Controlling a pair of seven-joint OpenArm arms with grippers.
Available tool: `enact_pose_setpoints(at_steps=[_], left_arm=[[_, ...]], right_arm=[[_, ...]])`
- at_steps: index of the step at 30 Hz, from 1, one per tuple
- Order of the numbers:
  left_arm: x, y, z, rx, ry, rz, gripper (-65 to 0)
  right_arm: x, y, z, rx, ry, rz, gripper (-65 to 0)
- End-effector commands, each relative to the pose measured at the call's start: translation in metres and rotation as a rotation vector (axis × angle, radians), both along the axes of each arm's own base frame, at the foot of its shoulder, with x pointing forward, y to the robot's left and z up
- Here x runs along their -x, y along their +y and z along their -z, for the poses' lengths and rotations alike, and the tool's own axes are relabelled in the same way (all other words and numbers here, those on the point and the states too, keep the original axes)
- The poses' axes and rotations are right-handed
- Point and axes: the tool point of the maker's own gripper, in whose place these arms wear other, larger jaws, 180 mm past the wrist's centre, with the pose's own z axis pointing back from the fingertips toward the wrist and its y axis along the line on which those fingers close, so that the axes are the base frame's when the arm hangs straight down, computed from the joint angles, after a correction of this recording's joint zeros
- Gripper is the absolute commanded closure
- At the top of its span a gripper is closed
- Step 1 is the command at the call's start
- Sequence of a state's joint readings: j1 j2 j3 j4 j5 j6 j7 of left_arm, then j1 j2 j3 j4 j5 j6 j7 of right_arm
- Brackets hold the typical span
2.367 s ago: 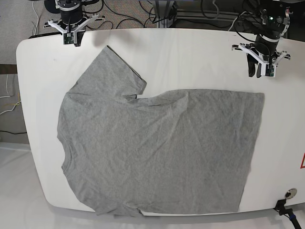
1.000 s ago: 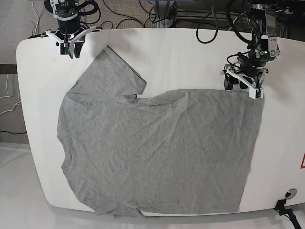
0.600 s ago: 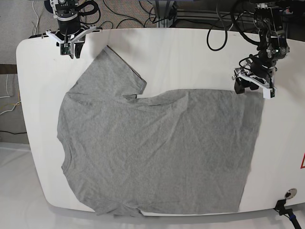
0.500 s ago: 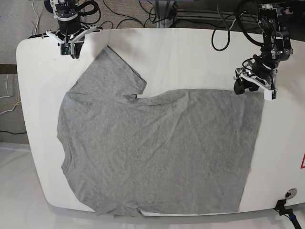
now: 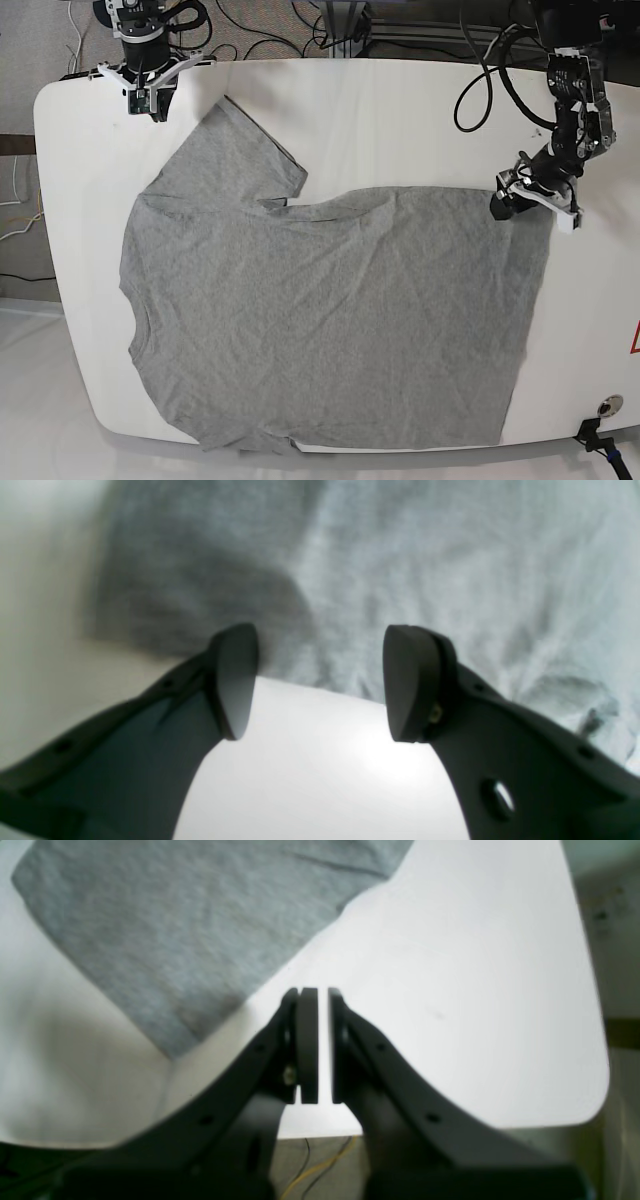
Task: Fold the T-shirt properly
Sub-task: 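Grasp the shirt corners with the left and right grippers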
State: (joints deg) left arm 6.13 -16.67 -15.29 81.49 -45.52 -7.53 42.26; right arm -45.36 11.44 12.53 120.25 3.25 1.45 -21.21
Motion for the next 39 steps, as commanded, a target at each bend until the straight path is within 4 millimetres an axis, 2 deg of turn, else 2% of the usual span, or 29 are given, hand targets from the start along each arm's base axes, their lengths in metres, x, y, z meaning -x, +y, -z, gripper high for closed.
enact_pose_setpoints(at_steps=[1,5,6,16,20,28,31,32,33,35,39], left_arm=[[-0.010,0.007,-0.010,-0.019,-0.026,-0.002,-38.6],[-0.006,0.007,-0.011,-0.030,-0.027,0.006,-39.0],[-0.001,0.001,-0.003,-0.029,0.005,0.032,-37.7],[0.000,0.009,-0.018,-0.046,-0.024,0.055,-33.3],[0.001,0.004,-0.018,-0.033,-0.042,0.062,-31.4],[0.001,-0.009,-0.017,0.000,-0.058,0.104,-13.8],[-0.004,-0.008,-0.020,-0.004,-0.092,0.090,-9.9],[-0.003,-0.008,-0.019,-0.003,-0.091,0.089,-9.1],[0.022,-0.014,0.007,0.001,0.003,0.092,-11.3],[0.030,-0.014,0.011,0.002,0.020,0.093,-11.6],[0.032,-0.013,0.012,0.002,0.024,0.091,-11.6]], right_arm=[[-0.005,0.000,-0.010,0.005,-0.041,-0.008,-3.1],[-0.004,-0.001,-0.009,0.006,-0.034,-0.004,-2.8],[-0.009,-0.001,-0.013,0.009,-0.056,-0.013,-0.8],[-0.010,-0.002,-0.012,0.009,-0.054,-0.008,-0.4],[-0.010,-0.001,-0.010,0.010,-0.049,-0.007,0.0],[-0.011,0.000,-0.007,0.002,-0.045,0.002,0.0],[-0.011,0.000,-0.005,0.000,-0.040,0.003,0.0],[-0.011,-0.001,-0.004,0.001,-0.038,0.003,0.0],[-0.004,0.009,0.021,-0.064,0.014,0.028,-1.4],[-0.006,0.011,0.022,-0.090,0.006,0.043,-1.4],[-0.008,0.012,0.022,-0.104,0.000,0.052,-1.4]])
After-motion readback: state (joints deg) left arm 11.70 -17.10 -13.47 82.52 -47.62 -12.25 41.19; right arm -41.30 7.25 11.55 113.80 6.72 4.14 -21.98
